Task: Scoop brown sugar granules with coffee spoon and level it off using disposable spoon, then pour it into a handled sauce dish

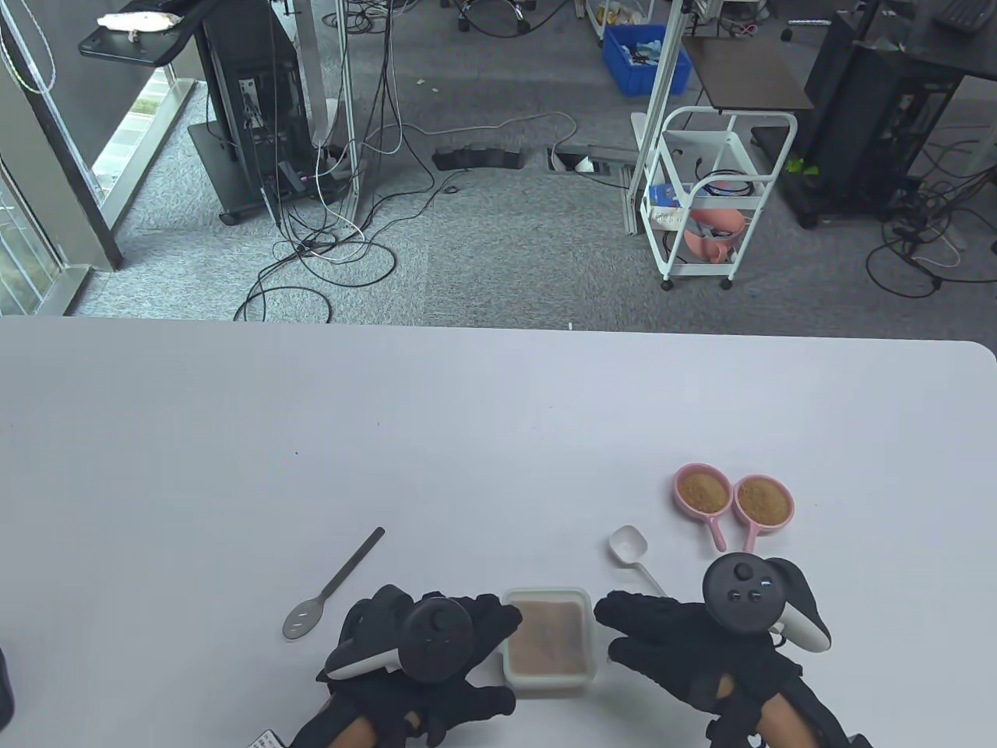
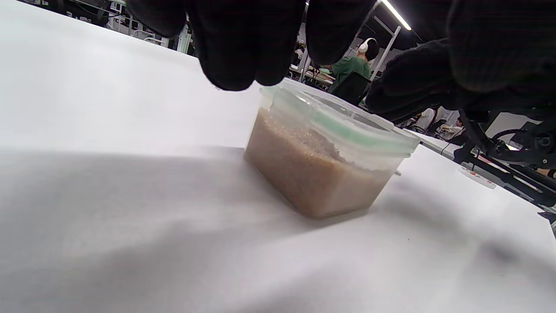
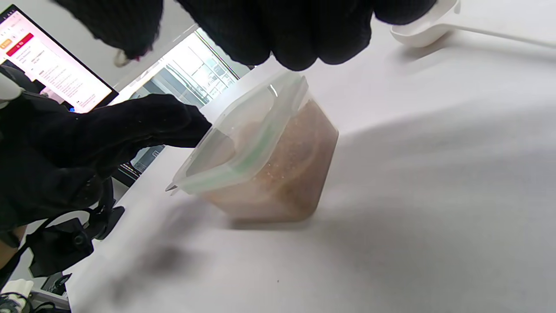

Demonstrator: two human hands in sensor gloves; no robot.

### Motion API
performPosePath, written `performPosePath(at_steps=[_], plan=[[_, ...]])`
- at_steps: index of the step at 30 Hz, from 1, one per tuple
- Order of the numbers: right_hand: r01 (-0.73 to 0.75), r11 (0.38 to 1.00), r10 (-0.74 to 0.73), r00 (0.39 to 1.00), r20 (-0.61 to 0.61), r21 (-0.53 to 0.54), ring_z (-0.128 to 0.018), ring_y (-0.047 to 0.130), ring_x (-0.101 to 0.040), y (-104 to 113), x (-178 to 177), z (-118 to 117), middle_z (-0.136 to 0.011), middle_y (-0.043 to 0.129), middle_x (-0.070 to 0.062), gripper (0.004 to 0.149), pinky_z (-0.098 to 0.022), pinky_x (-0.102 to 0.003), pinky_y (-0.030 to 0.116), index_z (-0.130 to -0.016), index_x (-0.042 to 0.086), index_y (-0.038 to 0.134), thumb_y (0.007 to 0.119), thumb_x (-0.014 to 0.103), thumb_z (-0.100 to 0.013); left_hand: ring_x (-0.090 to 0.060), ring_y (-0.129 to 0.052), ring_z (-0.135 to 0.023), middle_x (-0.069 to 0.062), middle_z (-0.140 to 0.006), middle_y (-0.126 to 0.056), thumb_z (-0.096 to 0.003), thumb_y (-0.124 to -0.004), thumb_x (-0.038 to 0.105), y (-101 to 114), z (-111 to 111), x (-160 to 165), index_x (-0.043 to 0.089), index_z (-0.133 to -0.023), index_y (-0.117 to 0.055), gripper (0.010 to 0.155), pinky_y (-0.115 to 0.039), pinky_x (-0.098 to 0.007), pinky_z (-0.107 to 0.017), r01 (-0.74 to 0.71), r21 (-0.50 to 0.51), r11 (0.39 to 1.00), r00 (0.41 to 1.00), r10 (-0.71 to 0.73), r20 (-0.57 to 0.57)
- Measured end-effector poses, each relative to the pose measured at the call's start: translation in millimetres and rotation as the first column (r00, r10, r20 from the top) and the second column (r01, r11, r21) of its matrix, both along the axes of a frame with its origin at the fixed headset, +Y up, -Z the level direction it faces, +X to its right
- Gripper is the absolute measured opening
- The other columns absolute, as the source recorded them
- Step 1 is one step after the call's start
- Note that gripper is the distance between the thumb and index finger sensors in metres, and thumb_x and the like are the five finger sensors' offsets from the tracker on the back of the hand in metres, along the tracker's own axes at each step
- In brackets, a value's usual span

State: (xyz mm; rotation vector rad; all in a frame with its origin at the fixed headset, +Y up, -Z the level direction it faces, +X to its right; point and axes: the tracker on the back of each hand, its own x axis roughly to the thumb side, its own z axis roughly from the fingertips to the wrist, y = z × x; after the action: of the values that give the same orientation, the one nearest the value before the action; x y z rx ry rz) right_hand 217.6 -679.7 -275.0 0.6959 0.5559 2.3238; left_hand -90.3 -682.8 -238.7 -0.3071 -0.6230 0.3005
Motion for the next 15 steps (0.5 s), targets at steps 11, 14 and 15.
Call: performPosePath(at_steps=[11,14,15], plan=[[-0.043,0.993,0.045,0.999,0.017,-0.114,-0.098,0.069,-0.046,-14,-2,-3,-0.104,0.07,-0.018,0.068,-0.071,-0.063,0.05,-0.102,0.01,0.072,0.076,0.054,-0.05,-0.033,-0.076,-0.11,-0.002,-0.118,-0.062,-0.0385,-0.071,0.078,-11,-1,-3,0.026,-0.112,-0.055,0.091,-0.054,-0.055,-0.081,-0.005,-0.051,0.999,0.999,0.003,-0.035],[-0.11,0.988,0.112,0.993,0.022,-0.106,-0.098,0.069,-0.047,-17,-1,-4,-0.104,0.07,-0.018,0.069,-0.071,-0.063,0.05,-0.103,0.01,0.071,0.075,0.055,-0.05,-0.033,-0.076,-0.109,-0.002,-0.117,-0.064,-0.0381,-0.07,0.079,-12,-3,-6,0.026,-0.111,-0.057,0.091,-0.055,-0.055,-0.08,0.021,-0.047,0.999,0.998,-0.024,-0.057],[-0.111,0.987,0.115,0.993,0.021,-0.12,-0.099,0.069,-0.047,-20,-1,-5,-0.104,0.07,-0.018,0.069,-0.071,-0.063,0.05,-0.103,0.01,0.071,0.075,0.055,-0.05,-0.033,-0.077,-0.109,-0.002,-0.117,-0.064,-0.038,-0.07,0.079,-13,-4,-6,0.026,-0.111,-0.057,0.091,-0.056,-0.054,-0.08,0.025,-0.052,0.998,0.997,-0.028,-0.065]])
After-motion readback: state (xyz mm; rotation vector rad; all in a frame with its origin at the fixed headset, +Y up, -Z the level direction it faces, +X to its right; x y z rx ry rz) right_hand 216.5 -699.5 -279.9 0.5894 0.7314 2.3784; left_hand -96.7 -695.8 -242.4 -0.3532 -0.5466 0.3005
